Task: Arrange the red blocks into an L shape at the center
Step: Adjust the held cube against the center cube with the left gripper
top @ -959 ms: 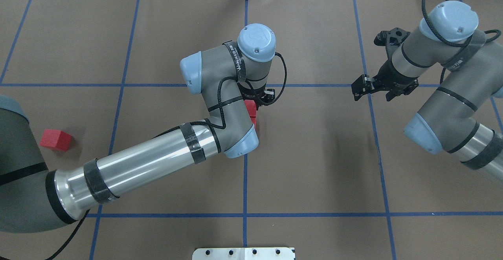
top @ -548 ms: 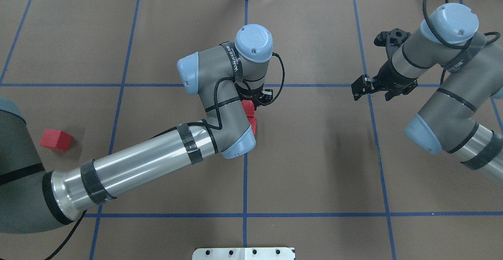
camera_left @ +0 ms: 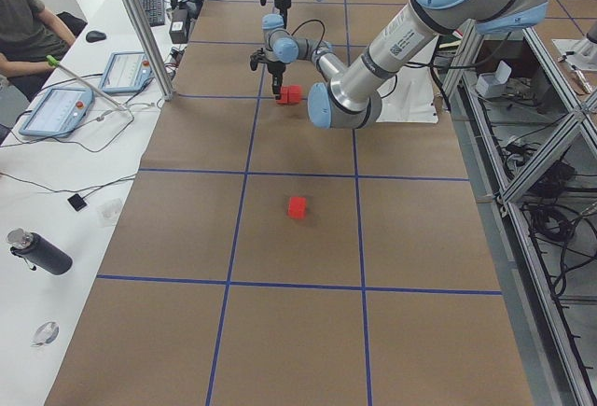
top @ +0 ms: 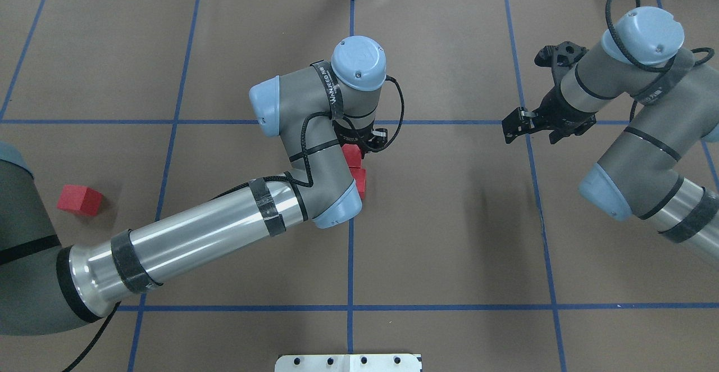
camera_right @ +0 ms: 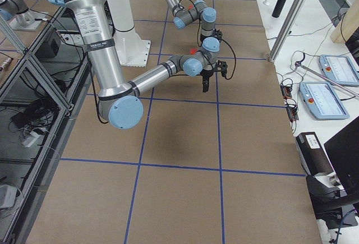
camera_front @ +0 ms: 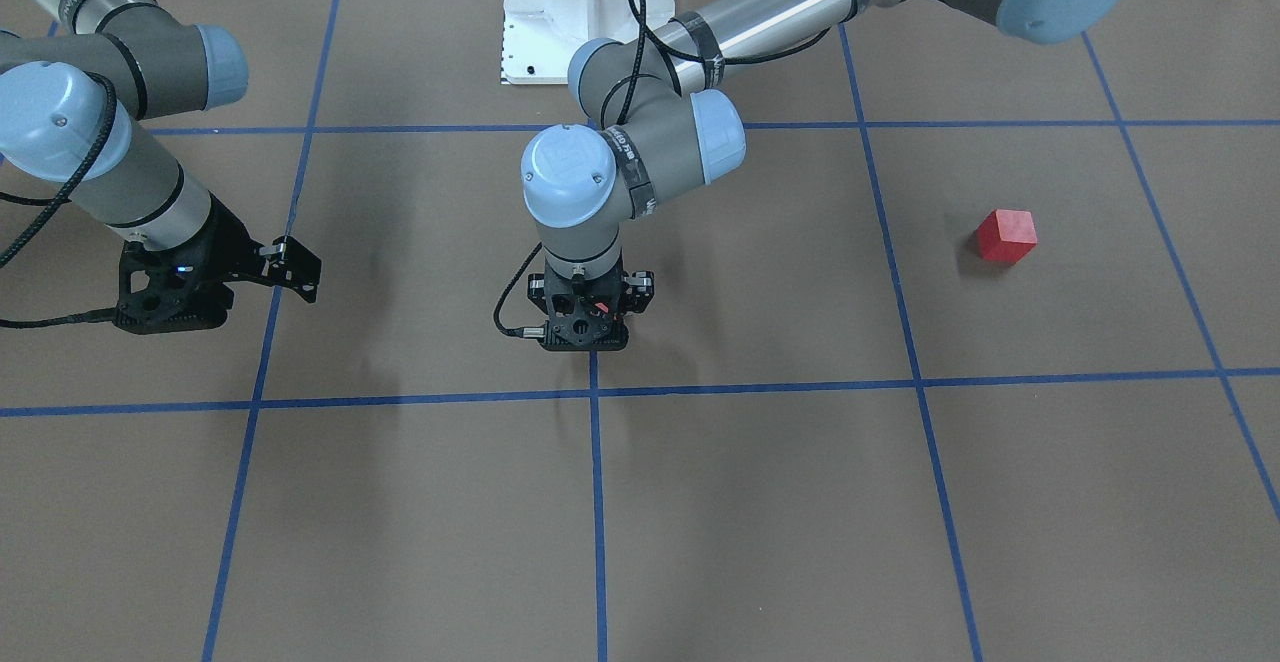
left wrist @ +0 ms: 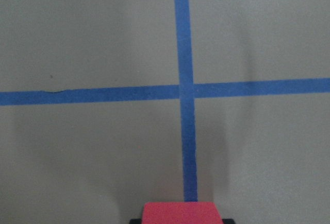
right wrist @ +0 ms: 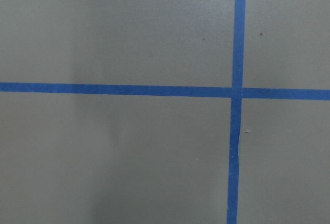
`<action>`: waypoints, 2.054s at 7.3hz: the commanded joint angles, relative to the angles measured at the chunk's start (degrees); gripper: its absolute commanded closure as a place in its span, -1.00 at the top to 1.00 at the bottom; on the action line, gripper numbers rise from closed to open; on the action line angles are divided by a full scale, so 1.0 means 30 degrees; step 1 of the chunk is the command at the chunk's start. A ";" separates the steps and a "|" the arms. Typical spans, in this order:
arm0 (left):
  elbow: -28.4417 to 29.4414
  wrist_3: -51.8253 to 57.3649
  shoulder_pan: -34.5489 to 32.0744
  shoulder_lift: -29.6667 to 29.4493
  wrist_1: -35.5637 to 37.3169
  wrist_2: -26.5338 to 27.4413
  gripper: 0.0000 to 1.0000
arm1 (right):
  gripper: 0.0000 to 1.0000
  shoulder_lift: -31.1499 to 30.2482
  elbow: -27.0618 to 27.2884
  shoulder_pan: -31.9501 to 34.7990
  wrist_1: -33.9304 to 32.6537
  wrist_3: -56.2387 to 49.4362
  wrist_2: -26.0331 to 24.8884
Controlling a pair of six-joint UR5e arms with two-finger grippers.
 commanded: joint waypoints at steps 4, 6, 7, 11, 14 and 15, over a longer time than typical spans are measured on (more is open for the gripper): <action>-0.0061 -0.0293 0.0059 -0.0002 -0.0006 -0.0002 -1.00 | 1.00 0.0024 -0.0004 -0.0020 0.0006 0.0005 0.0001; -0.0061 -0.0293 0.0059 -0.0002 -0.0006 -0.0002 -1.00 | 1.00 0.0024 -0.0033 -0.0020 0.0006 0.0005 0.0001; -0.0061 -0.0293 0.0088 -0.0002 -0.0006 -0.0031 -1.00 | 1.00 0.0023 -0.0034 0.0009 0.0006 0.0005 0.0001; -0.0061 -0.0557 0.0118 0.0028 -0.0036 -0.0032 -1.00 | 1.00 0.0023 -0.0034 0.0009 0.0006 0.0005 0.0001; -0.0090 -0.0557 0.0147 0.0116 -0.0036 -0.0032 0.65 | 1.00 0.0023 -0.0034 -0.0020 0.0006 0.0005 0.0001; -0.0090 -0.0586 0.0118 0.0116 -0.0036 -0.0003 0.98 | 1.00 0.0052 -0.0034 -0.0020 0.0006 0.0005 0.0001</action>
